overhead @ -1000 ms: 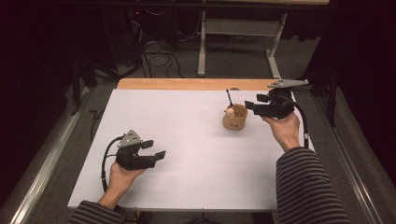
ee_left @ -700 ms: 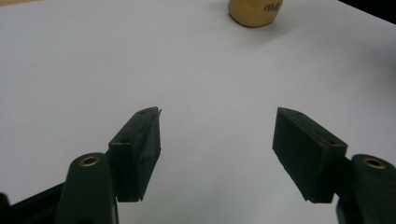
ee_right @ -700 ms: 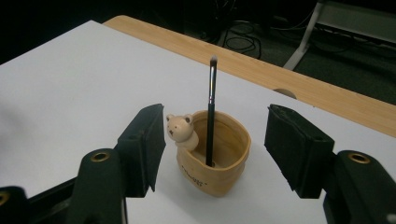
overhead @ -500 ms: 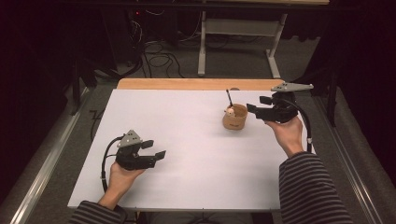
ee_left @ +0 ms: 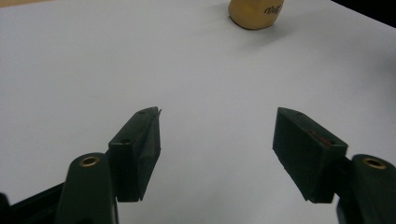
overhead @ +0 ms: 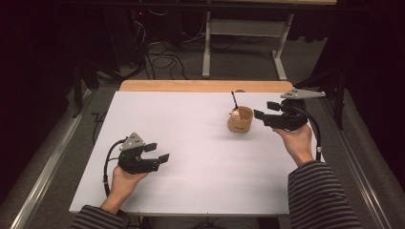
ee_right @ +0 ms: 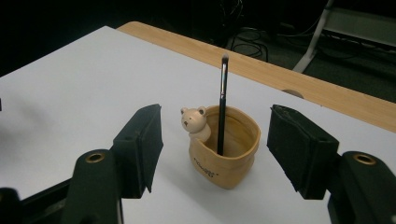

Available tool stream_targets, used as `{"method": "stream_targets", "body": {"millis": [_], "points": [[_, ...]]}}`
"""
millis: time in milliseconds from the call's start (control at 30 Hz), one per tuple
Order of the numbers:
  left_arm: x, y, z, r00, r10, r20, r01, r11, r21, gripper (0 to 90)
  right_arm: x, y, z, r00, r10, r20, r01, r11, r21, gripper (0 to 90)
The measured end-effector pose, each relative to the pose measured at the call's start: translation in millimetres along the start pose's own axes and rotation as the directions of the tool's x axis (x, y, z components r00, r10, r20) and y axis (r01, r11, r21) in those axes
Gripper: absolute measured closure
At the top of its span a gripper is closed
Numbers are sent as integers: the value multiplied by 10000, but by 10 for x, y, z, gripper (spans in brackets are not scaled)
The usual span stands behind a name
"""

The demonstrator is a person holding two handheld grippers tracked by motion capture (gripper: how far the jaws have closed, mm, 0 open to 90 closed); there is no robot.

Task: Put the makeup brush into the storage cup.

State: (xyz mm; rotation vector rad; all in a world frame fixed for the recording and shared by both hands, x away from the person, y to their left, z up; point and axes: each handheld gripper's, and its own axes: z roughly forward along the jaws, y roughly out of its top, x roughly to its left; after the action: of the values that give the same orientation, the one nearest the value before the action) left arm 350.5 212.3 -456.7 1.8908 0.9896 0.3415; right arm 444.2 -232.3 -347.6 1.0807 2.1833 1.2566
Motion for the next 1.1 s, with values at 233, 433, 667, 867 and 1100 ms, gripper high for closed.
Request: {"method": "stream_targets", "body": {"millis": [233,433,667,867,1100], "points": [[-2,0,-10,10000,-5,-2,5,10000,-89,326,13,-54,-78,9999,77,-79,-79,9997,-221,367],[2,2,-19,10000,14,16,-14,9999,-149,326,28,-108,-112,9997,58,-217,-63,9997,-229,365],[13,3,-21,10000,31,-9,-31,9998,-207,325,74,-186,-157,9994,10,-353,-19,9997,-261,355],[12,3,-37,10000,34,7,-33,9994,-332,323,99,-245,-182,9987,68,-496,-82,9995,-300,351],[13,4,-45,10000,50,47,-48,9990,-449,321,145,-318,-228,9973,69,-734,-87,9996,-250,356]]}}
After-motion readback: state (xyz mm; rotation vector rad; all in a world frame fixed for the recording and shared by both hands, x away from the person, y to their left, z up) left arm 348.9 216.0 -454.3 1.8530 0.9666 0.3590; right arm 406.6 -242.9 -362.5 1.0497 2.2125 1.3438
